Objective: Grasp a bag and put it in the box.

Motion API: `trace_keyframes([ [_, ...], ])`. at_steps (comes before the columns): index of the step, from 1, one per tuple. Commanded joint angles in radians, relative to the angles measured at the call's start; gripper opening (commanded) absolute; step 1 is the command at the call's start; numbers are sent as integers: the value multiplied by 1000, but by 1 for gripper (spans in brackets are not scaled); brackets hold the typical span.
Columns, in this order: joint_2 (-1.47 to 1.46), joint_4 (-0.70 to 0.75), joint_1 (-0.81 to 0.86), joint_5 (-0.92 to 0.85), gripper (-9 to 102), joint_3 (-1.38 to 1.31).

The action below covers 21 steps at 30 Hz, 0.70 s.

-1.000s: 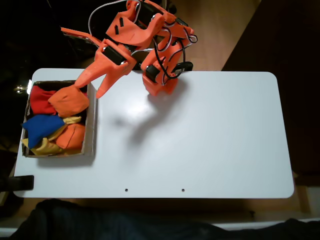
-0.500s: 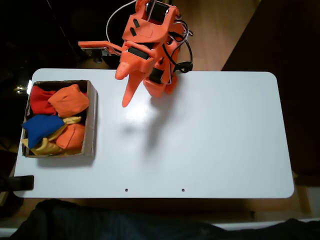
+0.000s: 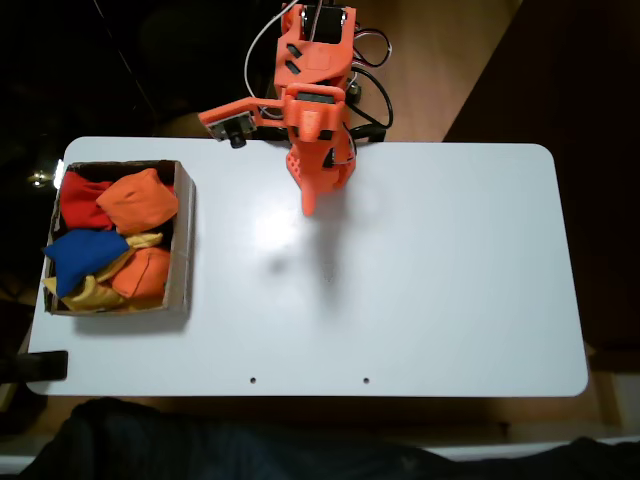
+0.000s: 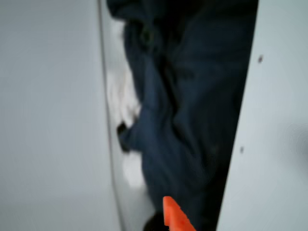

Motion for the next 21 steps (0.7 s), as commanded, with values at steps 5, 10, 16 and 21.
trace_keyframes([
  [5, 58, -8, -78, 55, 91, 57],
  [10, 114, -11, -121, 94, 89, 132],
  [16, 152, -11, -149, 141, 83, 192],
  [21, 179, -6, -158, 166, 71, 258],
])
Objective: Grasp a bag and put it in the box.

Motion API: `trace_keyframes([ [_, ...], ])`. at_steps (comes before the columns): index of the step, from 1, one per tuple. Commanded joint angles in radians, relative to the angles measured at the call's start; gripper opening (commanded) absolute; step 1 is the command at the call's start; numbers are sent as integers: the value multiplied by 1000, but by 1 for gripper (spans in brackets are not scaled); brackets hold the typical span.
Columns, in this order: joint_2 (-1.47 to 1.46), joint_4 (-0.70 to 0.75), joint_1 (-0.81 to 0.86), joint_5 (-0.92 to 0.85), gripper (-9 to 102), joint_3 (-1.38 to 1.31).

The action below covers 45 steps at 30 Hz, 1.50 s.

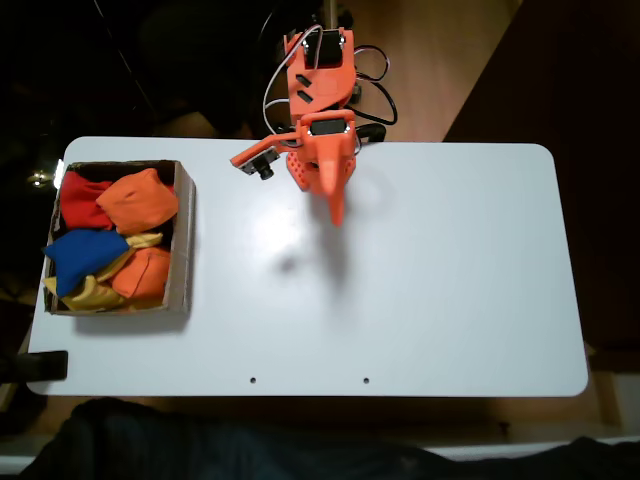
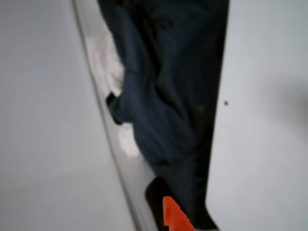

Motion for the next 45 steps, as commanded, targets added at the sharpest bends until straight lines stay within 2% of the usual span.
trace_keyframes([
  [1, 11, -6, -3, 11, 71, 29],
  [5, 11, -3, 15, 20, 69, 75],
  [10, 11, -6, 29, 14, 52, 112],
  [11, 11, -6, 31, 14, 45, 120],
  [17, 11, -3, 48, 18, 31, 192],
  [20, 11, -5, 58, 17, 16, 230],
  [26, 11, 3, 69, 14, 2, 284],
  [32, 11, 26, 91, 12, 0, 318],
  [45, 11, 57, 86, -106, 0, 420],
])
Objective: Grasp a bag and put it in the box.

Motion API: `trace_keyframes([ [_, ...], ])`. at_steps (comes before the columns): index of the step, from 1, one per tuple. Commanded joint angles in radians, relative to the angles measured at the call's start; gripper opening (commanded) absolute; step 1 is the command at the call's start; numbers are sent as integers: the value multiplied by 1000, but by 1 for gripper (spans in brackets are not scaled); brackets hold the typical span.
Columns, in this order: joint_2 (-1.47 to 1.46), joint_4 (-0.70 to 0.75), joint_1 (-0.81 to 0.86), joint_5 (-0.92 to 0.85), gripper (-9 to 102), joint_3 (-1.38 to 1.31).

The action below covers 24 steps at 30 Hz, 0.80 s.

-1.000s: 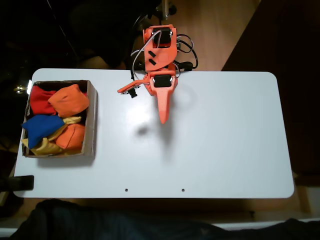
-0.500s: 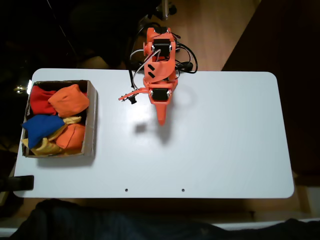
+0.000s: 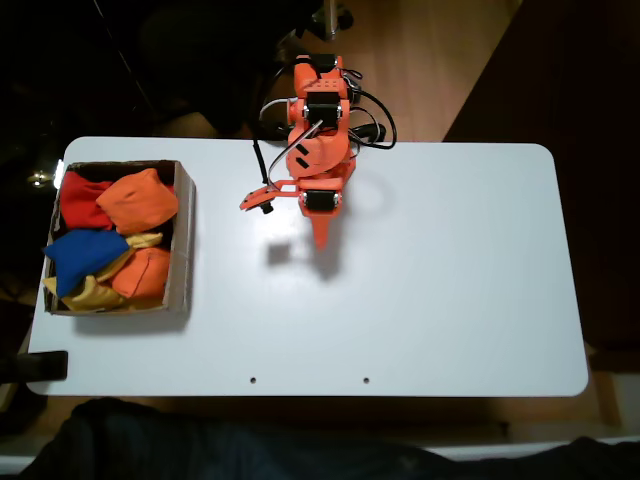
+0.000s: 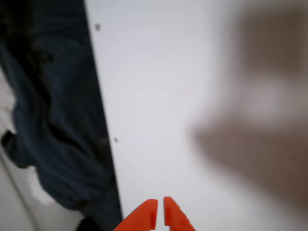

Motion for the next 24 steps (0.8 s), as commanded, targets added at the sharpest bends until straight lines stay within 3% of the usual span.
trace_keyframes([
  [1, 0, 12, -9, -34, 0, 11],
  [24, 0, 87, -34, -81, 0, 69],
])
